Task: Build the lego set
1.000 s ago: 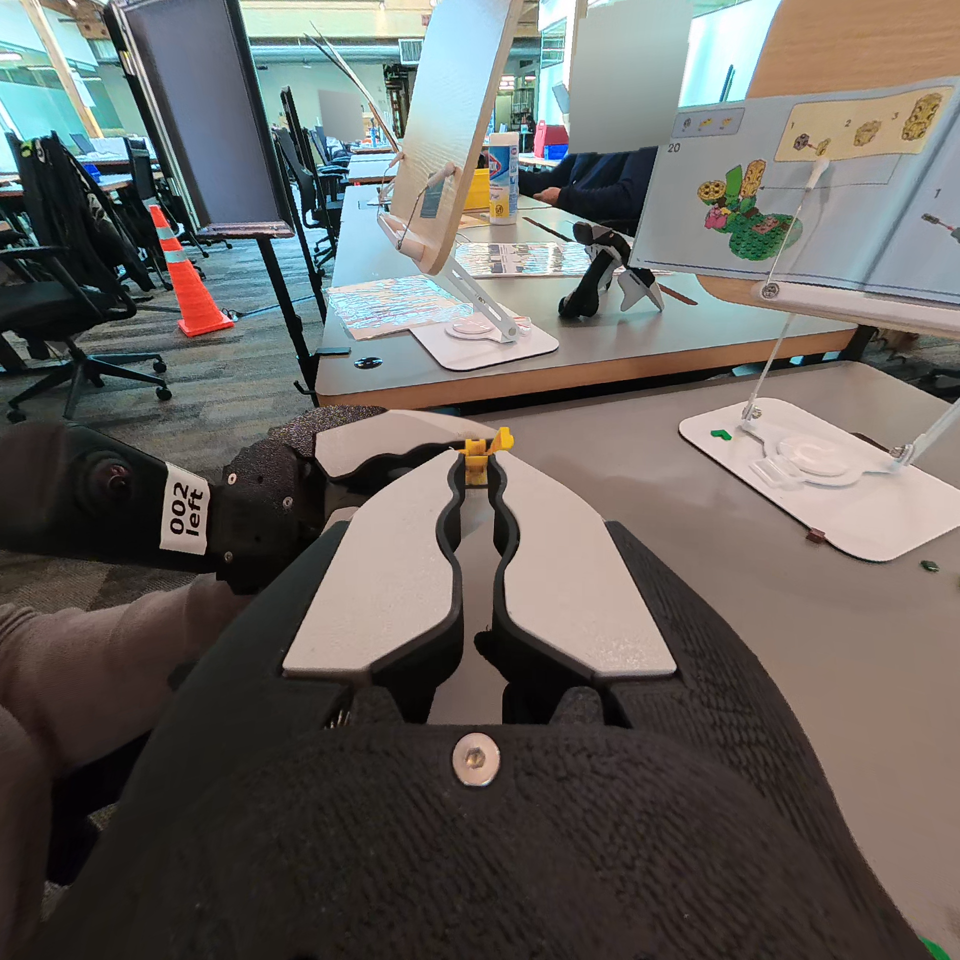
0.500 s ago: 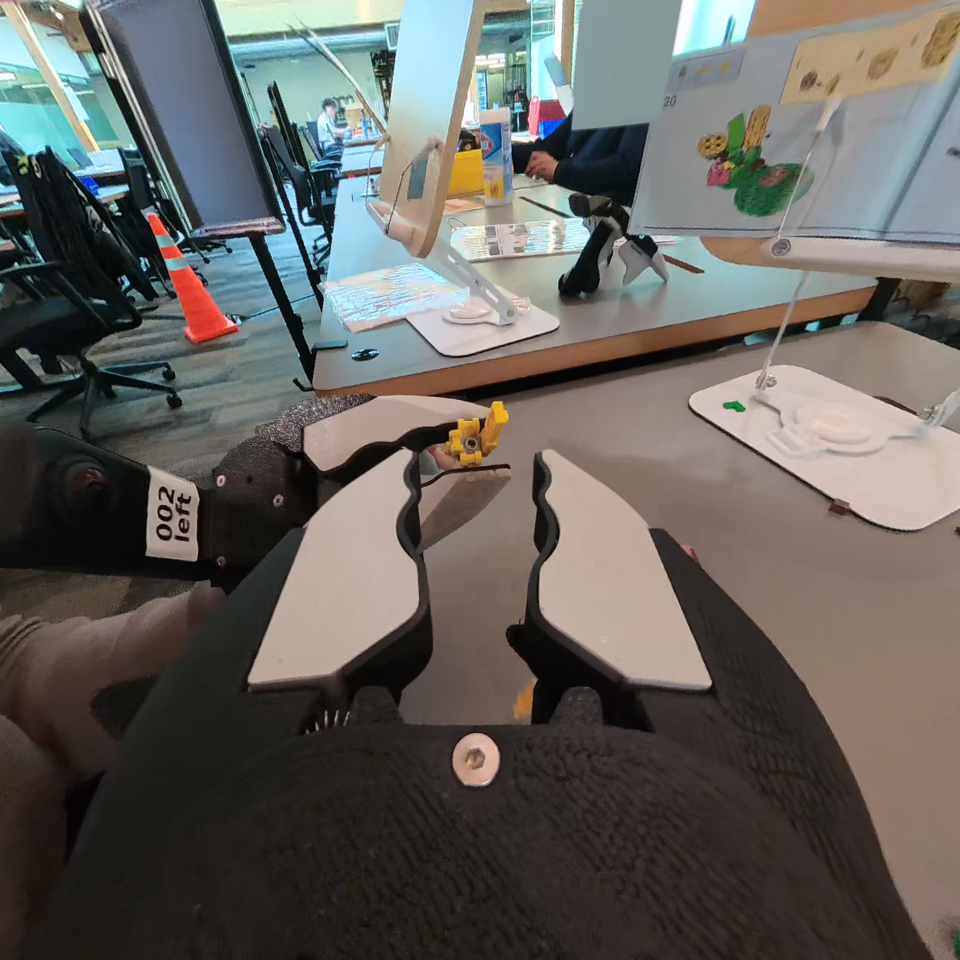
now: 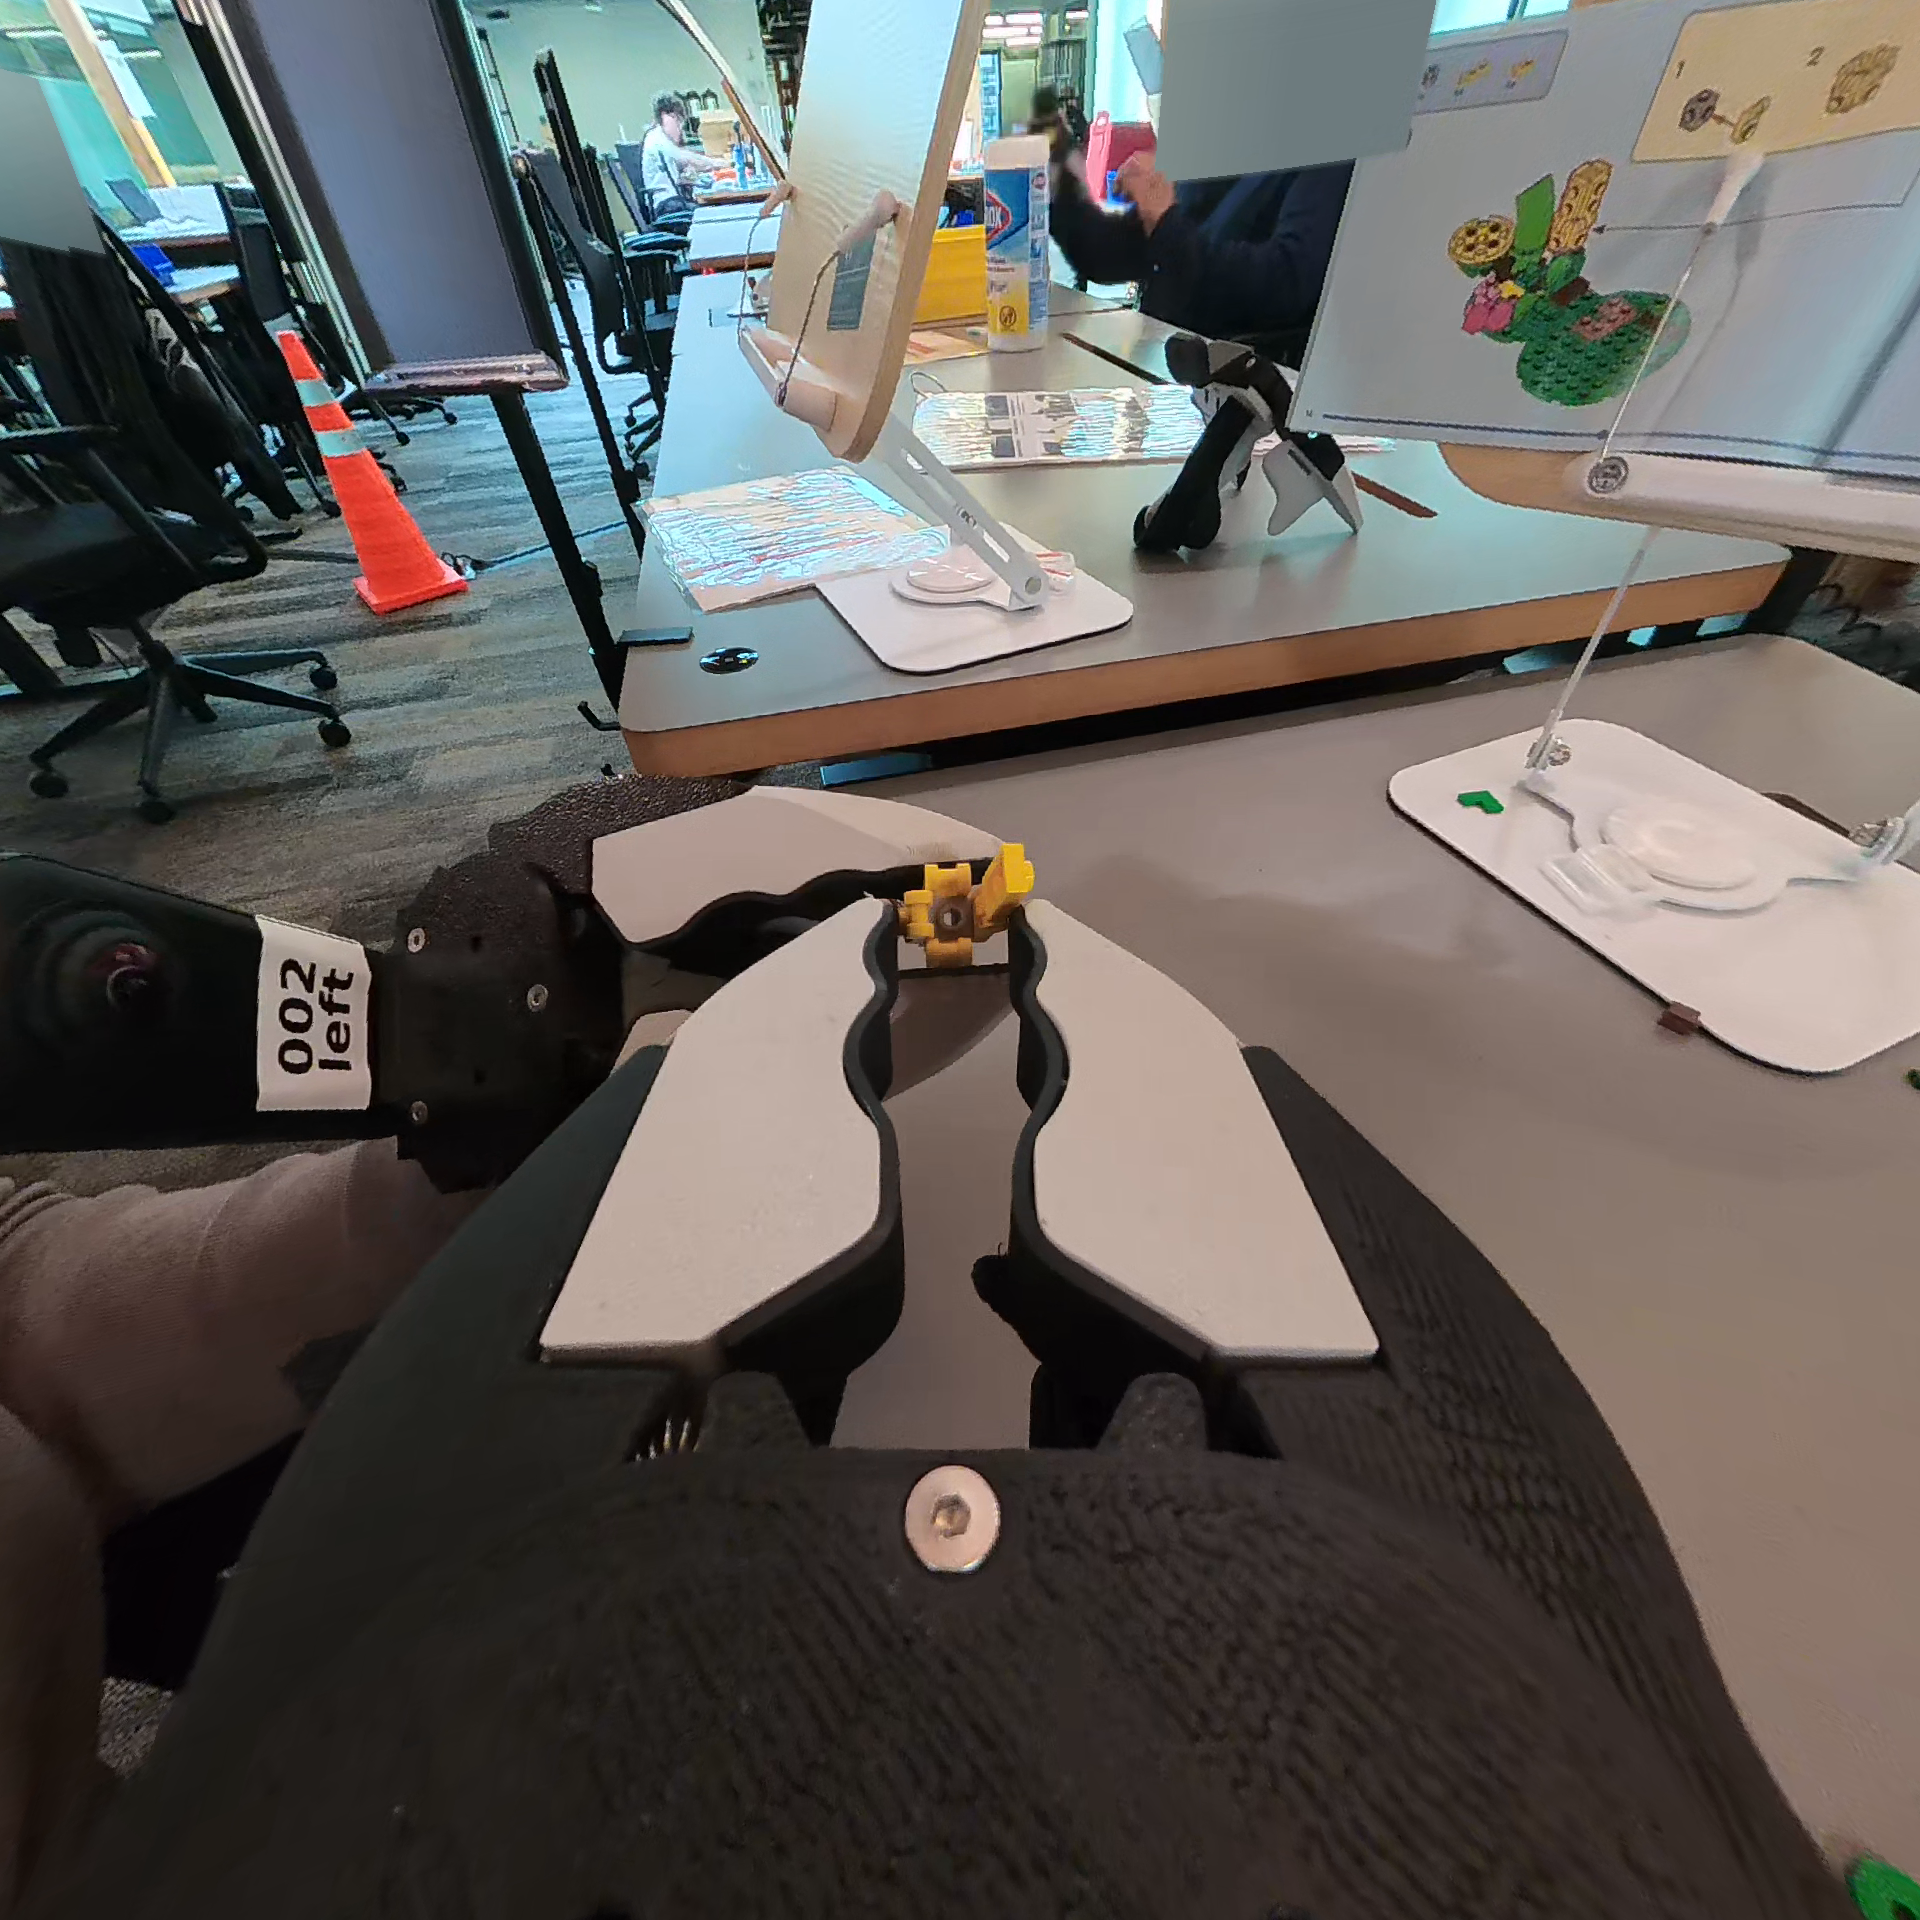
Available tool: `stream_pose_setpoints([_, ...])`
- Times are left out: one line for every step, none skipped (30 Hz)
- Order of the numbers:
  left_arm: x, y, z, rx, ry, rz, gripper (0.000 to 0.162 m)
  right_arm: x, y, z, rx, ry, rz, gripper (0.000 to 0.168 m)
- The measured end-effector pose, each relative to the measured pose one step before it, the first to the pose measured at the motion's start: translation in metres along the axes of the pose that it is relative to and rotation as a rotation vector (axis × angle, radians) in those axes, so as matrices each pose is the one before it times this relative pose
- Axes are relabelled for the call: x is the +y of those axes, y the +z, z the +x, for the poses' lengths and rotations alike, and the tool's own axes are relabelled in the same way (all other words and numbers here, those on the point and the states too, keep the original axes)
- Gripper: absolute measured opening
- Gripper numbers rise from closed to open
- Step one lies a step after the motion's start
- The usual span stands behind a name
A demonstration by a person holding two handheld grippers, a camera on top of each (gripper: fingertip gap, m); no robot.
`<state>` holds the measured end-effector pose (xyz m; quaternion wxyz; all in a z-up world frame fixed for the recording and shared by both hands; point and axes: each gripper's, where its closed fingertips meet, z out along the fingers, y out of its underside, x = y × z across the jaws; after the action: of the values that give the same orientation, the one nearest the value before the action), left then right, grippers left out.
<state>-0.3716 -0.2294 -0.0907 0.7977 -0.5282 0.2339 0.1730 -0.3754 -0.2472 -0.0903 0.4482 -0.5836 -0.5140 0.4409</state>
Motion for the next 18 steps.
stream_pose_setpoints([0.00012, 0.00008, 0.00016, 0.0017, -0.0038, 0.0009, 0.017, 0.00016, -0.00007, 0.00005, 0.0006, -0.0028, -0.003, 0.018])
stream_pose_setpoints([-0.00009, 0.00012, 0.00026, 0.0024, -0.0066, 0.004, 0.017, 0.00001, -0.00016, 0.00007, 0.0008, -0.0025, -0.0015, 0.017])
stream_pose_setpoints([-0.00009, 0.00047, 0.00082, 0.0071, -0.0114, 0.0058, 0.018, 0.00014, -0.00024, 0.00031, 0.001, 0.0004, -0.0009, 0.017])
stream_pose_setpoints([0.00051, 0.00082, 0.0014, 0.0155, -0.0203, 0.0047, 0.018, 0.00049, -0.0006, 0.00068, 0.0011, 0.0002, -0.0024, 0.017])
stream_pose_setpoints([0.00102, 0.00089, 0.0018, 0.0183, -0.0258, 0.0005, 0.018, 0.001, -0.00049, 0.00119, 0.0016, 0.0025, -0.0029, 0.017])
stream_pose_setpoints([0.00173, 0.00103, 0.00214, 0.0189, -0.0191, -0.0039, 0.018, 0.00163, -0.00052, 0.00146, 0.002, 0.0041, -0.005, 0.017])
stream_pose_setpoints([0.00248, 0.00072, 0.00363, 0.0276, -0.0014, -0.0074, 0.021, 0.00189, -0.00049, 0.00233, 0.0056, 0.0042, -0.0058, 0.017])
stream_pose_setpoints([0.00423, 0.00082, 0.00456, 0.0351, 0.0039, -0.0168, 0.027, 0.00119, -0.0012, 0.00447, 0.0184, -0.0026, -0.0009, 0.017])
stream_pose_setpoints([0.00547, 0.00057, 0.00542, 0.0463, 0.0081, -0.0231, 0.033, 0.00069, -0.00197, 0.00634, 0.0278, -0.0078, 0.0004, 0.017])
stream_pose_setpoints([0.00707, -0.00025, 0.00491, 0.0464, 0.0205, -0.0331, 0.037, 0.00055, -0.00228, 0.00682, 0.0284, -0.0083, -0.0002, 0.017])
stream_pose_setpoints([0.00834, -0.00094, 0.00315, 0.0393, 0.0174, -0.0406, 0.037, 0.00081, -0.00245, 0.00666, 0.0247, -0.0075, -0.0027, 0.017])
stream_pose_setpoints([0.00789, -0.00132, 0.00201, 0.0381, -0.0052, -0.0355, 0.038, 0.00108, -0.00224, 0.00471, 0.0126, -0.011, -0.0051, 0.017])
stream_pose_setpoints([0.00612, -0.00196, -0.00102, 0.0225, -0.0296, -0.0224, 0.039, 0.00107, -0.00198, 0.00222, -0.0028, -0.0174, -0.006, 0.017])
stream_pose_setpoints([0.00419, -0.00258, -0.00352, 0.0085, -0.036, -0.0109, 0.038, 0.00244, -0.00143, 0.00297, 0.0043, -0.0175, -0.0177, 0.017])
stream_pose_setpoints([0.00295, -0.00307, -0.00602, -0.0083, -0.0301, -0.0065, 0.038, 0.00375, -0.00039, 0.00292, 0.006, -0.0269, -0.0281, 0.017])
stream_pose_setpoints([0.00307, -0.00325, -0.01007, -0.0388, -0.0233, -0.0125, 0.037, 0.00528, 0.00104, 0.00048, -0.0043, -0.0323, -0.0351, 0.017])
stream_pose_setpoints([0.00282, -0.0034, -0.01119, -0.0486, -0.0122, -0.0136, 0.034, 0.00658, 0.00307, -0.00109, -0.0072, -0.0179, -0.0449, 0.017])
stream_pose_setpoints([0.00192, -0.00354, -0.01152, -0.0546, -0.0034, -0.0072, 0.03, 0.00741, 0.00516, -0.00482, -0.0216, -0.0136, -0.0482, 0.017])
